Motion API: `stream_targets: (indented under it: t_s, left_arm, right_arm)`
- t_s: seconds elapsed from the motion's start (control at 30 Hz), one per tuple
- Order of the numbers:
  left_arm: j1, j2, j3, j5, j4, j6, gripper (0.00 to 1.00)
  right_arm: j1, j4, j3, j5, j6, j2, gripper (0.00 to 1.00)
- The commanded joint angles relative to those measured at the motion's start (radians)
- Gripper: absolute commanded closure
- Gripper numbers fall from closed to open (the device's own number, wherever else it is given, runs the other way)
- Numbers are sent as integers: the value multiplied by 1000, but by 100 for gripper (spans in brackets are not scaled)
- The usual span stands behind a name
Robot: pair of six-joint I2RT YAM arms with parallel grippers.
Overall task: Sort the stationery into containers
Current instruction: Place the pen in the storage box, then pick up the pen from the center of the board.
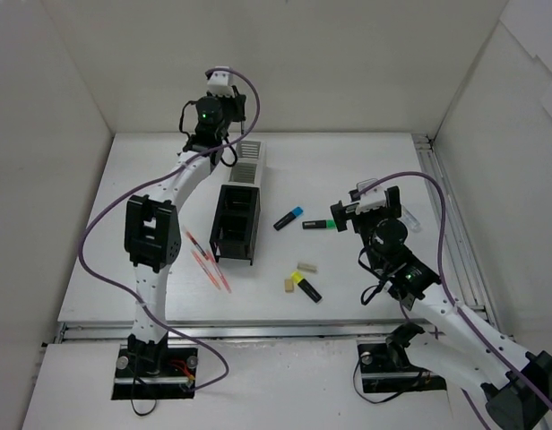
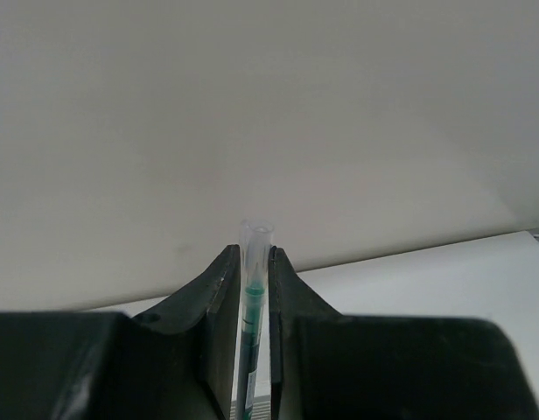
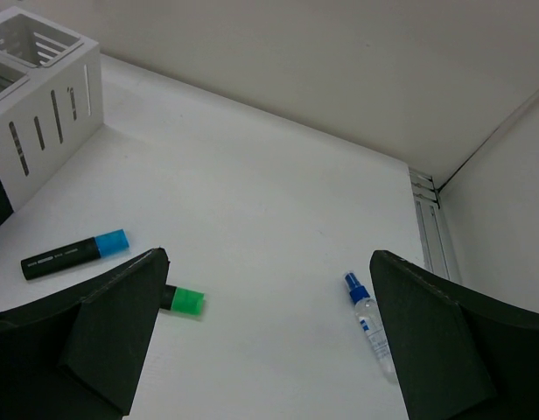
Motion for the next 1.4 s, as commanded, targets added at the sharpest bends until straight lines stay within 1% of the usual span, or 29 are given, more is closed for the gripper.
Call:
stream_targets:
  t_s: [0.0,0.07,0.2,0.33,0.37,0.4,0.43,0.53,0.57,0.63,0.67,0.7,0.73,0.77,0.8,0.87,0.9,0.93,0.97,1.0,1.03,1.1,1.13,1.17,1.2,1.23,1.27,1.33,1.37]
  left_arm:
    - [-31,-64,-32,-66,174,9,100]
    - [-40,-70,-82,-81,220,8,100]
    - [-40,-58,-135,-104,217,-3,100]
    - [-40,-84,-235,-112,294,-26,95]
    - [-49,-93,-250,-112,302,-23,89]
    - [-49,-104,-284,-151,306,-18,85]
    - [-60,-125,-303,-153,312,-12,74]
    - [-71,-188,-367,-160,323,-6,60]
    - [-71,-205,-382,-163,322,-2,52]
    - [-80,-271,-433,-166,313,3,41]
    - [-80,-296,-450,-172,308,3,22]
    - [-80,-354,-486,-178,296,3,15]
    - [-89,-391,-504,-185,255,-8,10]
    - [-89,-424,-522,-205,228,-17,0]
    - [-89,-502,-557,-215,190,-26,1]
    - [-89,-587,-600,-256,51,-80,1]
    - [-89,-672,-609,-276,-24,-99,1]
    - [-89,-713,-613,-296,-189,-130,1]
    - [-89,-785,-616,-343,-280,-193,1]
    - [-89,-817,-622,-368,-372,-227,1]
    - [-74,-851,-631,-388,-549,-259,0]
    - [-48,-943,-683,-443,-696,-375,0]
    - [-31,-969,-707,-448,-824,-423,0]
    - [-16,-992,-727,-433,-876,-464,1]
    - [0,-1044,-781,-420,-923,-542,0]
    - [29,-1066,-807,-405,-994,-581,1]
    - [40,-1084,-871,-368,-1007,-603,0]
    - [59,-1139,-928,-353,-1055,-669,1]
    - [60,-1150,-986,-341,-1062,-687,1]
  right_arm:
    - [-13,95,18,52,-17,0,2]
    - [-16,95,17,52,-16,-5,2]
    - [-22,92,15,48,-14,-14,2]
    - [-23,91,11,49,-11,-29,2]
    - [-20,91,8,51,-8,-31,2]
    - [-25,85,11,49,-6,-34,2]
    - [-19,83,11,46,0,-38,2]
    - [-27,72,11,34,6,-55,2]
    - [-27,65,12,25,13,-63,2]
    - [-25,58,14,13,17,-78,2]
    - [-27,48,15,3,30,-83,2]
    - [-28,39,17,-3,32,-89,2]
    - [-27,32,17,-3,38,-101,2]
    - [-27,10,21,-7,56,-107,2]
    - [-30,-4,26,-13,63,-113,2]
    - [-28,-49,32,-17,99,-133,2]
    - [-28,-58,32,-26,113,-141,2]
    - [-31,-63,29,-26,127,-159,2]
    - [-31,-69,20,-27,160,-167,2]
    - [-30,-70,15,-27,179,-176,2]
    - [-34,-77,8,-20,222,-195,2]
    - [-33,-119,11,34,292,-209,2]
    - [-37,-148,18,61,364,-210,2]
    - [-36,-228,49,90,439,-209,2]
    - [-37,-265,61,100,452,-201,2]
    - [-37,-296,75,102,452,-184,2]
    - [-36,-345,95,115,458,-173,2]
    - [-36,-368,98,147,483,-161,2]
    - [-37,-379,92,172,491,-166,2]
